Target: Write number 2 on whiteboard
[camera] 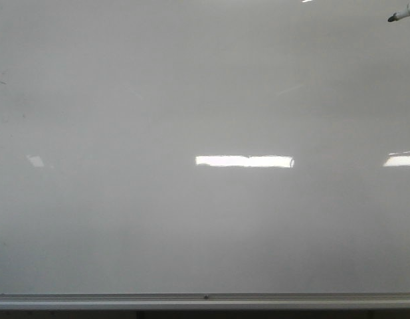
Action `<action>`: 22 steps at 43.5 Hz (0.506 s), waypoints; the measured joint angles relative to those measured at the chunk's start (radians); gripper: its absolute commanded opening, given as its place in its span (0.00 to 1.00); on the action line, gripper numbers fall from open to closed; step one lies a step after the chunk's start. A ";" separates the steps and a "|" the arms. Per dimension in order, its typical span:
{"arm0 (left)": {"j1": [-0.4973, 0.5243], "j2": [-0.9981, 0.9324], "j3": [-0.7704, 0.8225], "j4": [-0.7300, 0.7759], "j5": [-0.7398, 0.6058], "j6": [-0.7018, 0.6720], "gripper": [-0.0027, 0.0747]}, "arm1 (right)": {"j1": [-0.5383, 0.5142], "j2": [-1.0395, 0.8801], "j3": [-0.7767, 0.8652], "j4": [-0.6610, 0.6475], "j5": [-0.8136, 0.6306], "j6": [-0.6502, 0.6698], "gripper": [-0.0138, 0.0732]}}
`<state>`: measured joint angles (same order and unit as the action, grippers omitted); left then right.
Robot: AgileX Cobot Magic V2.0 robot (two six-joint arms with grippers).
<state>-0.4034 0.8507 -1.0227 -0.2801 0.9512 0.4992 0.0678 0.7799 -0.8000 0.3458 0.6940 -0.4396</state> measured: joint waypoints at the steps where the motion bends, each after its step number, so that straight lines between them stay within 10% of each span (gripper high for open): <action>1: 0.000 0.000 0.000 0.000 0.000 0.000 0.67 | -0.001 -0.004 0.027 0.010 -0.043 0.000 0.08; 22: 0.000 0.000 0.000 -0.001 -0.040 0.000 0.67 | 0.001 0.127 0.169 0.083 -0.469 0.001 0.08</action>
<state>-0.4034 0.8507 -1.0227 -0.2814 0.9114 0.4987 0.0693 0.9066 -0.6307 0.4284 0.2251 -0.4389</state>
